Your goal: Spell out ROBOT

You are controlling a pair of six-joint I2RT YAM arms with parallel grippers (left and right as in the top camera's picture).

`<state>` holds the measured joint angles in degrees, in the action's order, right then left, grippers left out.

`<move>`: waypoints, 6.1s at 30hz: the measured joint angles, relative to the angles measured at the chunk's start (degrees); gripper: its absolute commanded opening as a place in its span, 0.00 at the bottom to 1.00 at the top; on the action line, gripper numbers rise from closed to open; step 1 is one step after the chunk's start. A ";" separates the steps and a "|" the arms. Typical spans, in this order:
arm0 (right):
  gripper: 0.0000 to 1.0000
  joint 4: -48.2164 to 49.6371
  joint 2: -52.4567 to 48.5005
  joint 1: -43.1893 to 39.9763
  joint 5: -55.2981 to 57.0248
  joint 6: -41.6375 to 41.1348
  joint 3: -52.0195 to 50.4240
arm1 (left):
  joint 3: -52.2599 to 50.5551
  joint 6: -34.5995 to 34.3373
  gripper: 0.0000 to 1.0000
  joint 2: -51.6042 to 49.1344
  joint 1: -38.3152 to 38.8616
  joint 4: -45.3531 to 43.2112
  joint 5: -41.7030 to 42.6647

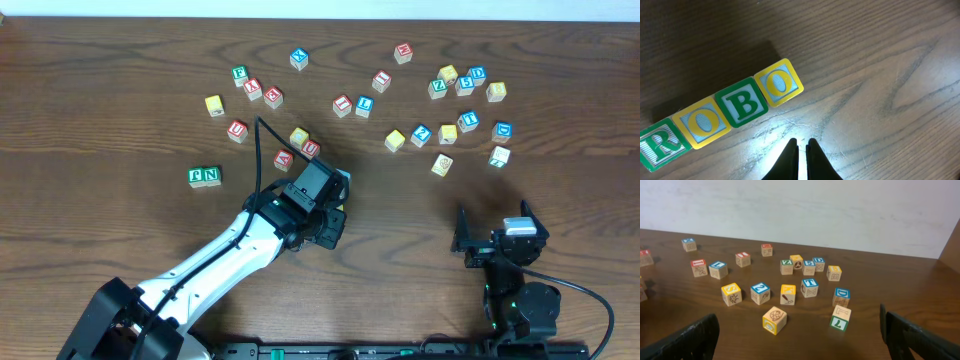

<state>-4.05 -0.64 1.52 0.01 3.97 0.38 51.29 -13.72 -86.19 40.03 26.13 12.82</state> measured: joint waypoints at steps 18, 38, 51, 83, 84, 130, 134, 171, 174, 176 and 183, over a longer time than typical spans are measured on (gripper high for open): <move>0.99 0.00 0.02 0.00 0.00 0.00 0.00 | 0.00 0.07 0.08 -3.80 0.00 0.22 -1.22; 0.99 0.00 0.02 0.00 0.00 0.00 0.00 | 0.00 0.09 0.07 -7.41 0.00 0.24 -6.84; 0.99 0.00 0.02 0.00 0.00 0.00 0.00 | 0.00 0.26 0.07 -7.43 0.00 -1.07 -7.19; 0.99 -0.02 0.00 0.00 0.00 0.00 0.00 | 0.00 0.26 0.07 -7.43 0.00 2.25 -6.23; 0.99 0.00 0.02 0.00 0.00 0.00 0.00 | 0.00 0.24 0.08 -7.43 0.00 2.82 -5.55; 0.99 0.00 0.00 -0.02 0.00 0.00 0.00 | 3.52 31.71 0.41 10.84 -47.45 14.03 25.24; 0.99 0.02 0.00 -0.02 -0.02 0.00 0.00 | 3.52 33.48 0.86 10.84 -47.45 13.70 26.73; 0.99 -43.36 -63.67 0.00 -18.49 3.56 75.21 | 3.52 34.58 0.98 10.86 -47.45 13.70 26.93; 0.99 -49.07 -69.88 -0.02 -14.27 -0.50 79.47 | 3.52 34.56 0.98 10.86 -47.45 13.70 26.93; 0.99 -53.53 -74.31 -0.02 -12.15 -2.25 83.62 | 3.52 34.56 0.98 10.86 -47.45 13.70 26.93; 0.99 -69.16 -92.67 -0.02 -8.00 -4.26 101.83 | 3.52 34.56 0.98 10.86 -47.45 13.70 26.91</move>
<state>-73.21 -93.32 1.50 -7.99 -0.30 102.21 54.81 20.84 -75.33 -7.42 39.83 39.72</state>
